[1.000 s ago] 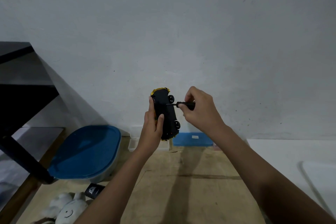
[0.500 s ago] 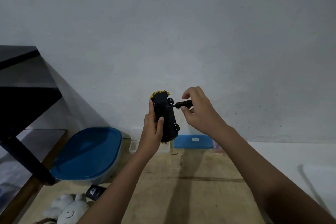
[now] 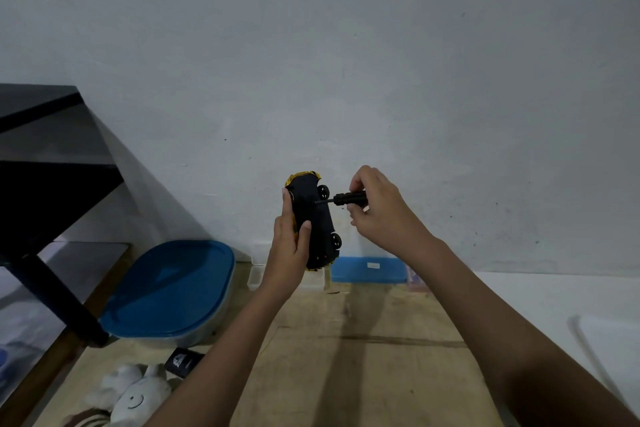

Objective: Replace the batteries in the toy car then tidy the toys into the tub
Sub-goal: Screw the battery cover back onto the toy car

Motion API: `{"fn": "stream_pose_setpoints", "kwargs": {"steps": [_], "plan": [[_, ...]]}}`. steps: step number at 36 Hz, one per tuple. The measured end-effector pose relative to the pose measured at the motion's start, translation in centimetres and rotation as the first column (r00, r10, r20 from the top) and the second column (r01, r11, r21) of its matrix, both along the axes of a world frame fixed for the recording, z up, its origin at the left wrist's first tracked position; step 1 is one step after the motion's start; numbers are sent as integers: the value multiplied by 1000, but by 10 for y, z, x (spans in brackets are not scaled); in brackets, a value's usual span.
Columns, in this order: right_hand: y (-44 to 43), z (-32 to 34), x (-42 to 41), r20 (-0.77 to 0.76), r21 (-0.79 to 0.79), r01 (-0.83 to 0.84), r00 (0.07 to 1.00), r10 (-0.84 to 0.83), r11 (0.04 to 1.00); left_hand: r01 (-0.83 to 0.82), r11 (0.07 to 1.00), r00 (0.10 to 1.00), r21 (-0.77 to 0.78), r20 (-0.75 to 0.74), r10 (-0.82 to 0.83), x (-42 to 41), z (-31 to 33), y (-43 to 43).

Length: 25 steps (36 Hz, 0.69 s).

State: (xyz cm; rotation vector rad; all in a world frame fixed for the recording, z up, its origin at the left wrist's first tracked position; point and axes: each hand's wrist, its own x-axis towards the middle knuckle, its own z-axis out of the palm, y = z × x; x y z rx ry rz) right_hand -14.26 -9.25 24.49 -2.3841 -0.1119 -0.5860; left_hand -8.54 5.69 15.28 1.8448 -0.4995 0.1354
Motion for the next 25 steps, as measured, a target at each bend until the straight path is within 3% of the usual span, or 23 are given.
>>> {"fn": "stream_pose_setpoints", "kwargs": {"steps": [11,17,20,25], "plan": [[-2,2,4,4,78,79,997,-79,994,33,999,999,-13,3,-33,-5,0,-3],[-2,2,1,55,65,7,998,-11,998,28,999,1000,-18,14,-27,-4,2,-4],[-2,5,-1,49,171,49,997,-58,984,34,999,999,-12,13,-34,-6,5,-5],[-4,3,1,62,95,52,996,-58,994,36,999,999,-8,13,-36,-6,6,-5]]}}
